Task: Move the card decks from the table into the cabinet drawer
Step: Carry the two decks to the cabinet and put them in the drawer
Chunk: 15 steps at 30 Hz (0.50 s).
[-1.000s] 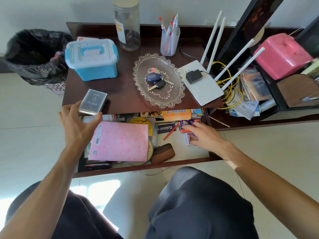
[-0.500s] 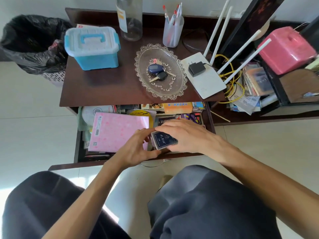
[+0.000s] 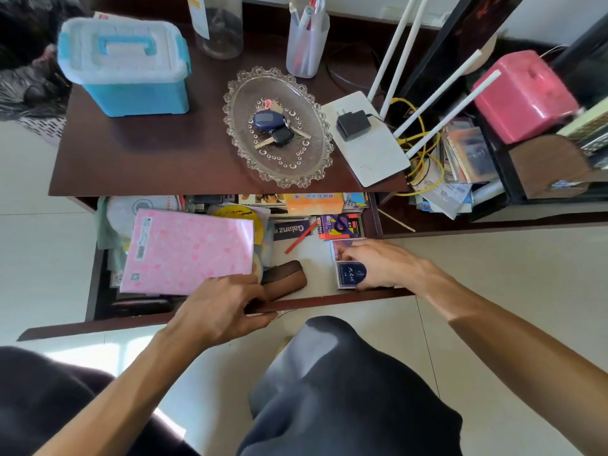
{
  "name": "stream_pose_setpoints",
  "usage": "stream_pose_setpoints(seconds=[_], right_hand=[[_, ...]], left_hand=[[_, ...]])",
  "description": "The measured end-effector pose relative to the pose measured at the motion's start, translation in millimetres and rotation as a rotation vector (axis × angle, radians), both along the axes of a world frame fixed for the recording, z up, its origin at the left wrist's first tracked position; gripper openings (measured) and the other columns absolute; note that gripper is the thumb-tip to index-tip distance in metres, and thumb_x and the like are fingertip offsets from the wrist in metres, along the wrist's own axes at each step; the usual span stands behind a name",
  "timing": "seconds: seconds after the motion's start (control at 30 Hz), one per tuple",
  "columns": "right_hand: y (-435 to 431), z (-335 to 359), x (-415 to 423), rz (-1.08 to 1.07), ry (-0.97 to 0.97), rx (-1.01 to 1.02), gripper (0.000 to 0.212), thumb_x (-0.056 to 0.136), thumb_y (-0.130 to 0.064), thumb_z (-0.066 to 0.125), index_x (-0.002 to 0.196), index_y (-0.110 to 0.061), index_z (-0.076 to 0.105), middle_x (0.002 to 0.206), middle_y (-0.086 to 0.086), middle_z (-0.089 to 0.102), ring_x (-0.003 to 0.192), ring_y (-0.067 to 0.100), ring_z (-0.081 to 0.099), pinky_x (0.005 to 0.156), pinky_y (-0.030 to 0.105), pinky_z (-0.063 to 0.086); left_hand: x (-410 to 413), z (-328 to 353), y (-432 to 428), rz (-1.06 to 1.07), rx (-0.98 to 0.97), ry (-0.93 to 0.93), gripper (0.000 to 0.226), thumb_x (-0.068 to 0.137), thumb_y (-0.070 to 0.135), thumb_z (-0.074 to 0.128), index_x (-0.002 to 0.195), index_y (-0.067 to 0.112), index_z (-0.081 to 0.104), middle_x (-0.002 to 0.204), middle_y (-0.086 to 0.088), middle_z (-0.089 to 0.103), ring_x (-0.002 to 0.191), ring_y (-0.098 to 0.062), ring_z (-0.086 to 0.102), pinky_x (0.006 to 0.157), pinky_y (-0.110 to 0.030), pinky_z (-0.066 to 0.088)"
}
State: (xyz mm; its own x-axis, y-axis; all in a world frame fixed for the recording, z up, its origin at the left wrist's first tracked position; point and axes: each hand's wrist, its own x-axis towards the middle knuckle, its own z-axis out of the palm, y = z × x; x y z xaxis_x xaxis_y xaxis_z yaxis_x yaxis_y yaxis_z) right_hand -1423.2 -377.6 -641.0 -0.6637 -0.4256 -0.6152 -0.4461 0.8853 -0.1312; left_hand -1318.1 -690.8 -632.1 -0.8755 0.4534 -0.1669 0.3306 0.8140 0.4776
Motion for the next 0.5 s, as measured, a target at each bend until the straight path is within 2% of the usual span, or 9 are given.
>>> stream_pose_setpoints(seconds=[0.1, 0.2, 0.33, 0.43, 0.5], right_hand=[[2.1, -6.8, -3.9, 0.007, -0.032, 0.000, 0.059, 0.071, -0.040, 0.086, 0.122, -0.028, 0.059, 0.112, -0.007, 0.058, 0.106, 0.016, 0.060, 0.072, 0.027, 0.044], [2.1, -12.1, -6.4, 0.069, -0.018, 0.004, 0.060, 0.070, -0.041, 0.086, 0.121, -0.026, 0.058, 0.119, -0.004, 0.061, 0.108, 0.018, 0.060, 0.071, 0.025, 0.040], [-1.5, -13.0, -3.3, 0.147, 0.052, 0.033, 0.062, 0.075, -0.034, 0.084, 0.129, -0.022, 0.056, 0.133, 0.002, 0.062, 0.120, 0.025, 0.059, 0.085, 0.035, 0.050], [-2.7, -14.2, 3.0, 0.143, 0.061, 0.055, 0.052, 0.083, -0.020, 0.079, 0.129, -0.020, 0.056, 0.134, 0.008, 0.064, 0.116, 0.031, 0.062, 0.087, 0.039, 0.052], [-3.2, -14.5, 5.4, 0.127, 0.065, 0.056, 0.049, 0.085, -0.018, 0.076, 0.130, -0.019, 0.057, 0.134, 0.009, 0.063, 0.117, 0.032, 0.062, 0.088, 0.041, 0.053]], left_hand=[[-0.7, 2.1, 2.2, 0.017, -0.014, -0.020, 0.039, 0.077, 0.063, 0.058, 0.091, 0.029, 0.070, 0.086, 0.009, 0.067, 0.077, -0.015, 0.064, 0.065, -0.034, 0.055], [-1.3, 2.6, 2.5, 0.031, -0.012, -0.044, 0.039, 0.076, 0.065, 0.058, 0.092, 0.031, 0.070, 0.087, 0.010, 0.067, 0.077, -0.015, 0.064, 0.065, -0.032, 0.054], [-1.6, 3.4, 2.7, 0.036, -0.007, -0.053, 0.040, 0.075, 0.066, 0.059, 0.092, 0.032, 0.071, 0.085, 0.011, 0.067, 0.075, -0.014, 0.064, 0.063, -0.031, 0.054], [-1.6, 4.3, 1.8, 0.045, 0.010, -0.046, 0.037, 0.074, 0.064, 0.062, 0.088, 0.031, 0.072, 0.083, 0.011, 0.067, 0.072, -0.015, 0.064, 0.061, -0.032, 0.055], [-1.8, 5.0, 2.2, 0.055, 0.014, -0.042, 0.036, 0.073, 0.063, 0.063, 0.087, 0.031, 0.073, 0.081, 0.011, 0.068, 0.070, -0.015, 0.064, 0.059, -0.032, 0.055]])
